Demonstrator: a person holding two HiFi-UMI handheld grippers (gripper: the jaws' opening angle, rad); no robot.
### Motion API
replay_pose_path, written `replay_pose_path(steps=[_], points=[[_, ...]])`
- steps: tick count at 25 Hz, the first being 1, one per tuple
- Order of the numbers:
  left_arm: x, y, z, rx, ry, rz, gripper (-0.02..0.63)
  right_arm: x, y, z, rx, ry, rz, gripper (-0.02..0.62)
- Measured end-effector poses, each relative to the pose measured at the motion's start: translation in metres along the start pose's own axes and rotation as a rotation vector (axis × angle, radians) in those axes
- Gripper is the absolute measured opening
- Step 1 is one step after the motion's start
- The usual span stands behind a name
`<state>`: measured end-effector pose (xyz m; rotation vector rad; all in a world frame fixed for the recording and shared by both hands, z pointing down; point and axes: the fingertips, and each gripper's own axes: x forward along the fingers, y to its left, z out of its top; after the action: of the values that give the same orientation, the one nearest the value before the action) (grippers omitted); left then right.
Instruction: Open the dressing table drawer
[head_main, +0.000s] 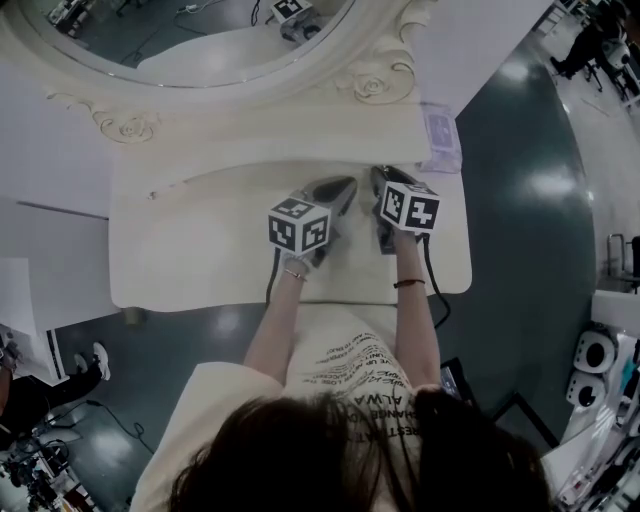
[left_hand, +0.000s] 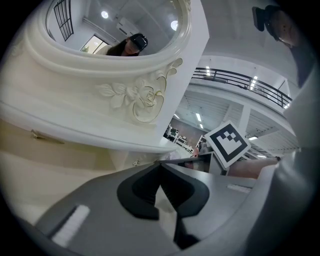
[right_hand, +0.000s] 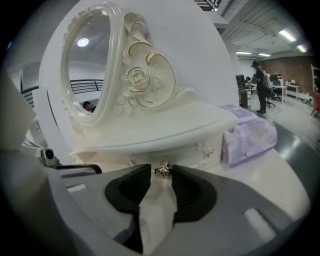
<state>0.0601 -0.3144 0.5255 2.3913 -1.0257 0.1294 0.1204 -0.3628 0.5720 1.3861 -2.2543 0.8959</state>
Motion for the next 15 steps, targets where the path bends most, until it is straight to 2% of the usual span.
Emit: replay_pose_path(steps=[15], points=[[-0.0004, -0.0018, -0.0017, 0.014, 0.023, -0.011, -0.002, -0.0009, -0.0055, -0.0001, 0.015, 0.028, -0.038, 0.102]])
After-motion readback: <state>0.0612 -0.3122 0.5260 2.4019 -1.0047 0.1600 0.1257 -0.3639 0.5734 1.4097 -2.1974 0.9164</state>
